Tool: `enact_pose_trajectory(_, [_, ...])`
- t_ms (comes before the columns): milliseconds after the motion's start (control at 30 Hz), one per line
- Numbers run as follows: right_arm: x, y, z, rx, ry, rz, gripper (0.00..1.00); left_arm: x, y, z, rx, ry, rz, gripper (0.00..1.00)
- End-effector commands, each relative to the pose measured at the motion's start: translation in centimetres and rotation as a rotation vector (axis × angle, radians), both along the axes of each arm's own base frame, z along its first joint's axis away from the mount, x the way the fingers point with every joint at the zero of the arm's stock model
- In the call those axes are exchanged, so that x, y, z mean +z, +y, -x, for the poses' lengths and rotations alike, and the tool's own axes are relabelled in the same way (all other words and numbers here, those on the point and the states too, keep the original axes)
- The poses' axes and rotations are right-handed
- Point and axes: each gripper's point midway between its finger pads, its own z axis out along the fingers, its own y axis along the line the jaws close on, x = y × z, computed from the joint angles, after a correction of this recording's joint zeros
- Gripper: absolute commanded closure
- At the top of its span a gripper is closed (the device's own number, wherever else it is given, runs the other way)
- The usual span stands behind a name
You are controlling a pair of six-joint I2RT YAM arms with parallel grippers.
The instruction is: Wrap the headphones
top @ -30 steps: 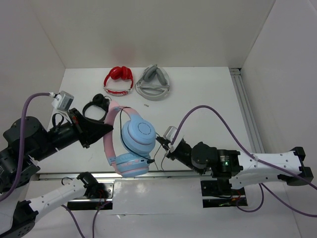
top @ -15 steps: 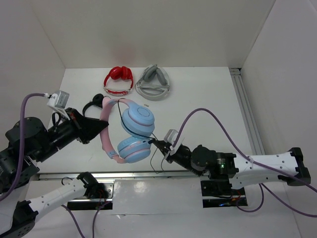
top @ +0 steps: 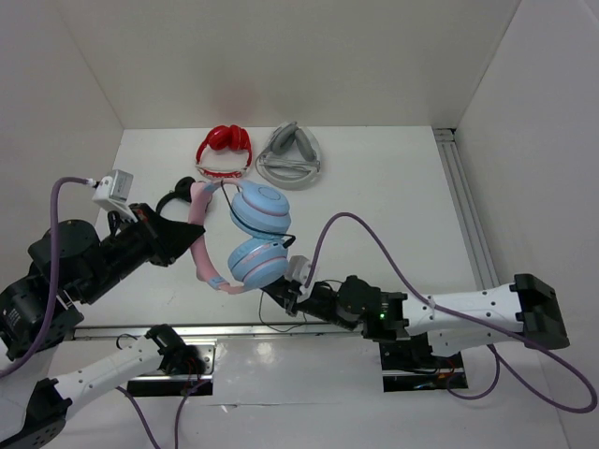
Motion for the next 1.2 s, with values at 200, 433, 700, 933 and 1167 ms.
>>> enact_pose_trajectory(200, [-0.3, 3.7, 0.4, 0.189, 0.017, -0.077, 0.88, 7.1, 3.1, -2.6, 0.251, -0.114, 0.191, 1.0])
enact_pose_trajectory(433, [0.0, 4.4, 1.9, 0.263, 0.019, -0.154, 0.85, 6.8, 3.1, -2.8, 0.263, -0.085, 0.17, 1.0])
enact_pose_trajectory(700, [-1.5, 6.3, 2.4, 0.311, 0.036, -0.146, 0.77, 7.4, 4.8, -2.8, 0.338, -0.082, 0.136, 1.0])
enact_pose_trajectory(933, [-3.3, 7.1, 3.6, 0.379, 0.107, -0.158, 0.77, 7.8, 6.4, -3.0, 0.412, -0.097, 0.111, 1.0])
enact_pose_trajectory(1167, [-4.3, 6.8, 6.0, 0.496, 0.162, -0.194, 0.77, 7.6, 7.5, -3.3, 0.473, -0.102, 0.088, 1.0])
